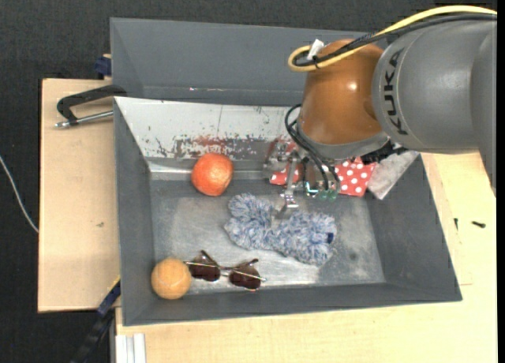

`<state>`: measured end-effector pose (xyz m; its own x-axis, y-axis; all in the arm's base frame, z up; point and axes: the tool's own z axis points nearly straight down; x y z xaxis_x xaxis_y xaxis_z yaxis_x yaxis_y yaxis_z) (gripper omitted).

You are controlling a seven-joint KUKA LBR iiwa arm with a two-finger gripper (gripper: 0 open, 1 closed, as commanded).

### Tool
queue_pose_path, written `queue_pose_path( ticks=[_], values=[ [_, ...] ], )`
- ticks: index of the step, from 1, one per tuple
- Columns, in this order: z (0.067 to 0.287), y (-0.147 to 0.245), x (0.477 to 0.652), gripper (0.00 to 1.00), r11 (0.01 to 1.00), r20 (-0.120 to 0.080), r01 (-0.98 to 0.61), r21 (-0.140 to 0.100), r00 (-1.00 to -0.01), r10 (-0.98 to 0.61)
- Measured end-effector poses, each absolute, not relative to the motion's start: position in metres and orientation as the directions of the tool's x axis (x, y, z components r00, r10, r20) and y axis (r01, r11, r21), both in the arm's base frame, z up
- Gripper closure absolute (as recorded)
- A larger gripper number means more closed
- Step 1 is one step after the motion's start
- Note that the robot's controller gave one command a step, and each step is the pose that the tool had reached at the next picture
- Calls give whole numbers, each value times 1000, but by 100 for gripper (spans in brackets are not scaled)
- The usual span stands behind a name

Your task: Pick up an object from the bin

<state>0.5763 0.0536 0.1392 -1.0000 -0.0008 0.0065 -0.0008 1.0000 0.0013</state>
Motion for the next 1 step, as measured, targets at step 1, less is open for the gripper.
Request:
queue_pose_path(
  ticks=[1],
  values=[
    [144,53,578,100,1000,-2,0,2,-1000,1]
  ],
)
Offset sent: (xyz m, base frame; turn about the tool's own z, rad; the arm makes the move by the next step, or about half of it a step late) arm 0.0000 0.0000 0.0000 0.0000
